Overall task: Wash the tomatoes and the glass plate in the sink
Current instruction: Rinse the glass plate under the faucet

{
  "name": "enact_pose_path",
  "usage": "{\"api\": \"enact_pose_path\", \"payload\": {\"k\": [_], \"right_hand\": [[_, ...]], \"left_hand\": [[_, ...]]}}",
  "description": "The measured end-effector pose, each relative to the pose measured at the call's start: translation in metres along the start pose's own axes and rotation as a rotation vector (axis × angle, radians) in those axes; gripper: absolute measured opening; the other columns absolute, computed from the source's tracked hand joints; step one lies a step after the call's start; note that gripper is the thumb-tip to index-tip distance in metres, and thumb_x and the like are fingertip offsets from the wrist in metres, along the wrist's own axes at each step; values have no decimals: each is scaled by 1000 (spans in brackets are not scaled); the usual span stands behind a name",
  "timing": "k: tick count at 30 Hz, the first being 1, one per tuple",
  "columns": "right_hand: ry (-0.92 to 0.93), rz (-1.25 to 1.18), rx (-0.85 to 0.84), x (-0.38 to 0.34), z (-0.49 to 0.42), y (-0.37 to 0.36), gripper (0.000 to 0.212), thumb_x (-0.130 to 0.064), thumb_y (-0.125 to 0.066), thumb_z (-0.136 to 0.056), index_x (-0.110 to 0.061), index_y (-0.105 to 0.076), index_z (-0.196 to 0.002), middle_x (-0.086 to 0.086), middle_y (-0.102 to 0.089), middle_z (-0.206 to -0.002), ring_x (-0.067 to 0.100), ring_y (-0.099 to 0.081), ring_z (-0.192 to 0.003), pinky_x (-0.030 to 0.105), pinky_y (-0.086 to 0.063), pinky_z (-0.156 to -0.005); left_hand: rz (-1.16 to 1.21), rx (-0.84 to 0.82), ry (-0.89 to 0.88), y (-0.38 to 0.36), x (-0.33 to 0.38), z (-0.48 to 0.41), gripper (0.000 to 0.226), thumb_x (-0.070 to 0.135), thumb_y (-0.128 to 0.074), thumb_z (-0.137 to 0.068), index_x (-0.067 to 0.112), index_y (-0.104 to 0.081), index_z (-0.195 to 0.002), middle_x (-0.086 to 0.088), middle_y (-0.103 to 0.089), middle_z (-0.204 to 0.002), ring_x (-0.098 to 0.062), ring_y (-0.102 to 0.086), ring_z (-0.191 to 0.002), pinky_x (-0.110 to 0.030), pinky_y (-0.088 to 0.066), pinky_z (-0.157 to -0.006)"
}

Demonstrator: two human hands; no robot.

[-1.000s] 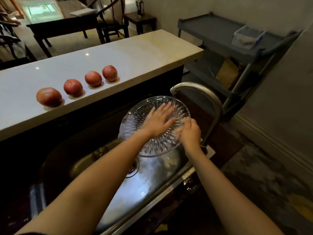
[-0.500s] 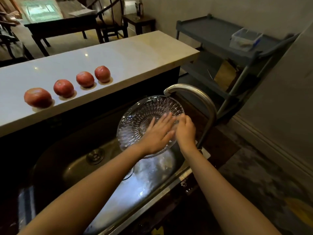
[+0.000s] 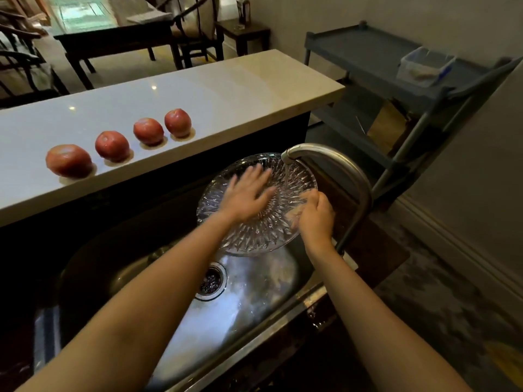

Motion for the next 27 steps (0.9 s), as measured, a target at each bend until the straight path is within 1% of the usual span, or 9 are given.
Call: {"api": "enact_pose_path", "payload": {"k": [2,5,7,10,14,19,22,25,27], "right_hand": [[10,26,0,0,-3,3,36,-30,-28,-100,-10,-58,-102,0,-60,-69,11,-60,-55,15,-47,-46],[23,29,-33,-2,-2,-2,35,-32,-28,-100,-14,-57,-100,3,-62,-76,20,-63,-65,31,-52,-58],[56,27,-29,-4,-1,-9,32,-31,-28,-100,-17,-57,-100,-3,-59,-75,12,-59,-65,26,-49,-55],[92,40,-27,-7,-5,-13,30,-29,-30,-100,-16,-57,-104,-4,-57,-83,12,-57,-75,21,-42,-58],[79,31,23,-6,-12,-6,28,-28,-31,-99,-16,-56,-99,-6,-58,-80,7,-57,-71,10,-40,-50],[27,80,-9,3,-15,-2,33,-35,-28,-100,-19,-55,-91,-2,-58,-82,12,-58,-73,29,-45,-62],[28,74,-74,10,-13,-7,31,-35,-29,-100,-22,-54,-89,-1,-60,-80,14,-61,-71,28,-48,-59],[4,29,-164,16,-12,-12,30,-32,-33,-99,-19,-58,-88,-2,-63,-67,10,-62,-56,22,-46,-47],[-72,-24,-237,20,-13,-15,30,-31,-35,-99,-17,-60,-92,-1,-65,-60,12,-60,-50,22,-46,-44]], "left_hand": [[-5,-61,42,5,-26,6,59,58,-18,-94,35,-7,-148,8,0,-159,-10,1,-146,-45,-2,-119],[46,-43,81,7,-32,29,59,53,-20,-96,30,-5,-149,6,5,-158,-12,5,-146,-44,0,-120],[67,-31,53,-3,-11,52,61,55,-19,-95,33,2,-148,6,13,-156,-12,11,-146,-42,8,-118],[78,-34,-148,-18,35,79,54,55,-10,-94,42,9,-143,14,18,-153,-3,21,-141,-37,19,-114],[37,-51,-181,-11,37,60,59,50,-19,-96,31,-2,-149,14,12,-154,-4,15,-142,-38,13,-116],[-72,147,243,23,-22,30,59,50,-20,-97,23,-13,-149,2,-7,-159,-14,-2,-147,-42,3,-118],[-119,213,456,34,-51,46,69,55,-32,-94,15,-17,-148,-10,-23,-155,-27,-19,-144,-49,-13,-116],[136,222,610,38,-77,73,68,42,-53,-90,9,-28,-144,-19,-51,-133,-33,-53,-118,-44,-45,-96],[629,139,746,39,-94,95,46,32,-56,-91,9,-48,-129,-17,-65,-112,-29,-65,-96,-41,-54,-86]]}}
Point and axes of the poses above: each hand's wrist, its own z-axis away from the middle knuckle, its own y-axis out of the back of the hand, x = y × z, the point moved 4 cm from there along -z, towards the middle knuckle
